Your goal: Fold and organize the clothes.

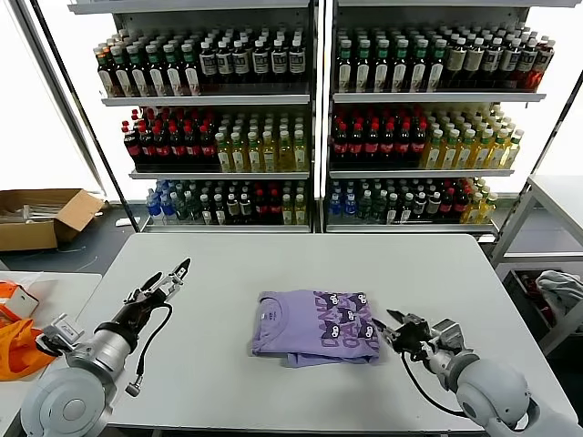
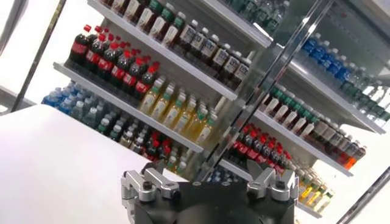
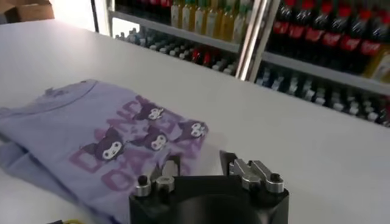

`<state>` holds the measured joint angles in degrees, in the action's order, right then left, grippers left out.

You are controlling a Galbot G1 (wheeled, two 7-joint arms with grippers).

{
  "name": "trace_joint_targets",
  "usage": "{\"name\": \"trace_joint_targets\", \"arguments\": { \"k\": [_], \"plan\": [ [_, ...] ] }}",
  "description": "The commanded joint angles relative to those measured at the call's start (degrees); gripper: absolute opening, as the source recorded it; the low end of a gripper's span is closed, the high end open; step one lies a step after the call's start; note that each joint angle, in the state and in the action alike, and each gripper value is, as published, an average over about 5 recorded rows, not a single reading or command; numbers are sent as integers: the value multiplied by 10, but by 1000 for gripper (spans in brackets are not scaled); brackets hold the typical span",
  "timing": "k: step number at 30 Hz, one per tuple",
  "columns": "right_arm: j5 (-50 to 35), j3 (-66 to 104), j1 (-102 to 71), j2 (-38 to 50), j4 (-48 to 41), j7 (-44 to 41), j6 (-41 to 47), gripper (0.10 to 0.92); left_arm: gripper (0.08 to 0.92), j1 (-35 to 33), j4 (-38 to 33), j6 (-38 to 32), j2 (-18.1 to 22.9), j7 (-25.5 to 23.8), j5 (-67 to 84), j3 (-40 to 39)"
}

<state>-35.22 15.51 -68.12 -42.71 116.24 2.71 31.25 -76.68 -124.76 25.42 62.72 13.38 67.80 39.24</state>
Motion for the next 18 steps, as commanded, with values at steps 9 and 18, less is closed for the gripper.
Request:
{"name": "trace_joint_targets", "arguments": {
  "k": [9, 18],
  "plan": [
    [14, -249, 169, -254, -139, 91, -6, 776, 823, -14, -3, -2, 18, -7, -21, -12],
    [9, -277, 208, -257, -181, 108, 19, 823, 823, -22, 1, -6, 26, -17, -23, 0]
  ]
}}
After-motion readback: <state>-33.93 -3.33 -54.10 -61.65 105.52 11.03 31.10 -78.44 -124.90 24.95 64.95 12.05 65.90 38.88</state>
